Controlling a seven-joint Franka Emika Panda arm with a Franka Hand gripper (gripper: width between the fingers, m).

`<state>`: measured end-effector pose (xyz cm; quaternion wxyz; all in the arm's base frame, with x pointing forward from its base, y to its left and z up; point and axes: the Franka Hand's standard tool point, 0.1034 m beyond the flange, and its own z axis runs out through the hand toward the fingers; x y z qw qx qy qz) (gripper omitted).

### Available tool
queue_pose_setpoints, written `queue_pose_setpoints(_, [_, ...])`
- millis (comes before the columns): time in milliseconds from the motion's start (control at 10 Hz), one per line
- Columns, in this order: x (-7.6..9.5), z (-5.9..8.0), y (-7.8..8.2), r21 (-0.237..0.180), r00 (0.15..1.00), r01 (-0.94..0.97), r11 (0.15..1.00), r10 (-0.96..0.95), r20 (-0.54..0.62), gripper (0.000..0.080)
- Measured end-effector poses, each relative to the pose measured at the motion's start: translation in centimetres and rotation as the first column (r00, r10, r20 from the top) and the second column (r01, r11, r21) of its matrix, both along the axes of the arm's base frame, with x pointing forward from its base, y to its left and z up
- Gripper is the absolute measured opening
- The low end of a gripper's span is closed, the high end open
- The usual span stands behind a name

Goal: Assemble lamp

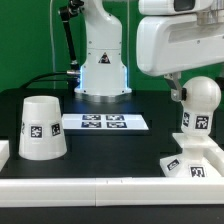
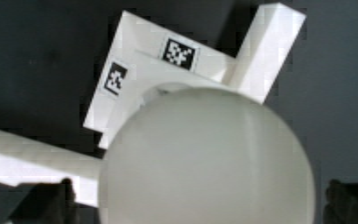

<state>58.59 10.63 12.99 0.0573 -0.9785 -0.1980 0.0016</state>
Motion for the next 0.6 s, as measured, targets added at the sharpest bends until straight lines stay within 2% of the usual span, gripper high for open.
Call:
queue_pose_setpoints(500, [0.0,-0.68,-0.13,-0.001,0.999,-0.035,0.999,0.035,0.041,0.0699])
queue_pose_setpoints(600, [0.01,-0.67,-0.12,0.0,0.999,-0.034,0.999,0.034,0.041,0.0597])
